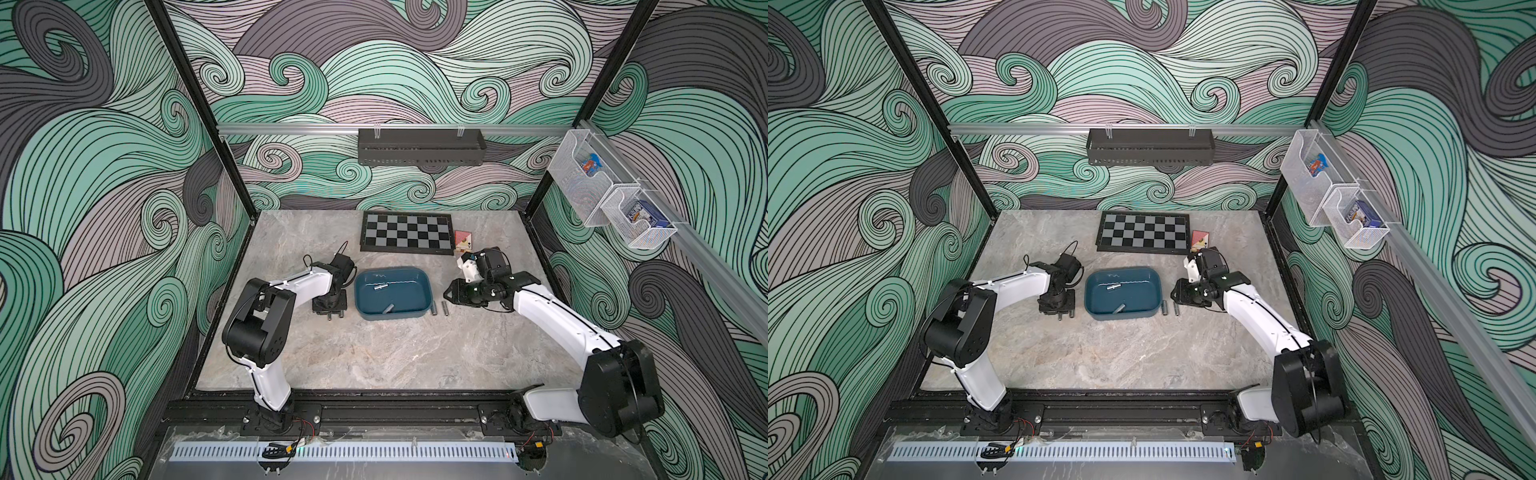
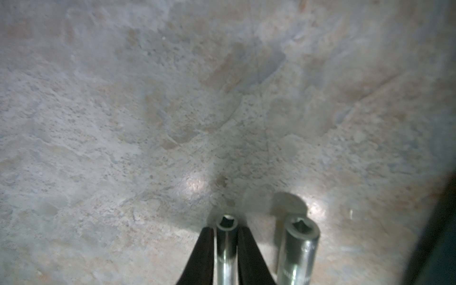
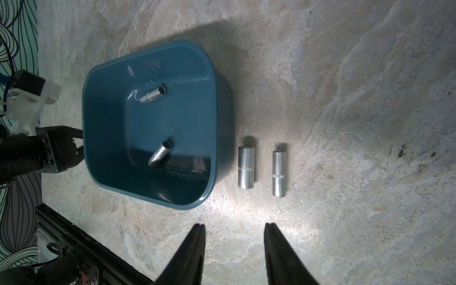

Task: Take out the socket from the storage box
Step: Place the socket head at the center of the board.

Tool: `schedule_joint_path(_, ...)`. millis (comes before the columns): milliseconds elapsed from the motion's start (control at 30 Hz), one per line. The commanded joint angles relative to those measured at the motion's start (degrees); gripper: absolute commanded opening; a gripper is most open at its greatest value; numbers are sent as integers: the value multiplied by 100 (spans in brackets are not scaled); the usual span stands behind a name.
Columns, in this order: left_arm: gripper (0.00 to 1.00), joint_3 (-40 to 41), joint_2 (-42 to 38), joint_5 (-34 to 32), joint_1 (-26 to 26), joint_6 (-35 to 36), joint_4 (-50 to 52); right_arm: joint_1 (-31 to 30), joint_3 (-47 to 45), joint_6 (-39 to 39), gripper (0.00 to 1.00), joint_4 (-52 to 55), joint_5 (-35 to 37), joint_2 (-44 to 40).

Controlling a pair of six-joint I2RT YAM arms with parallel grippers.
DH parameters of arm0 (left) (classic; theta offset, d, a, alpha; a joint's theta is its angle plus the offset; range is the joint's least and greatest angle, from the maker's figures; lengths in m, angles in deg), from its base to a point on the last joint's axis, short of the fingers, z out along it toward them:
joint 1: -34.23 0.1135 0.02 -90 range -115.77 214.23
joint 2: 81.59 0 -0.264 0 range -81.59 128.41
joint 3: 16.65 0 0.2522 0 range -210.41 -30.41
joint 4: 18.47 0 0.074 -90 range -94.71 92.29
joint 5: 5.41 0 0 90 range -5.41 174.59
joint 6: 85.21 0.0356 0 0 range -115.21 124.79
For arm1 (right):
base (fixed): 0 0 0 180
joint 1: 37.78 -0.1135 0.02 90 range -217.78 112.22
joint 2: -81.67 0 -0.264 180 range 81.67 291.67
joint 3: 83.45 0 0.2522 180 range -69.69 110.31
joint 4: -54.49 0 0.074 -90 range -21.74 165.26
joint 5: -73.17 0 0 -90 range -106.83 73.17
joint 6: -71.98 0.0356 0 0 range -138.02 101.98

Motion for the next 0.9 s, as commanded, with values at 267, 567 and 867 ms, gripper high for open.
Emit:
schedule_joint_path(267, 26, 19, 255, 87, 38, 5, -46, 25, -87, 29, 44, -22, -10, -142)
schedule_joint_path(567, 34, -6, 193, 88, 30, 5, 18, 32, -91, 22, 44, -24, -23, -133)
schedule_joint_path(867, 35, -51, 103, 90, 35, 10, 77, 32, -85, 30, 44, -21, -37, -98)
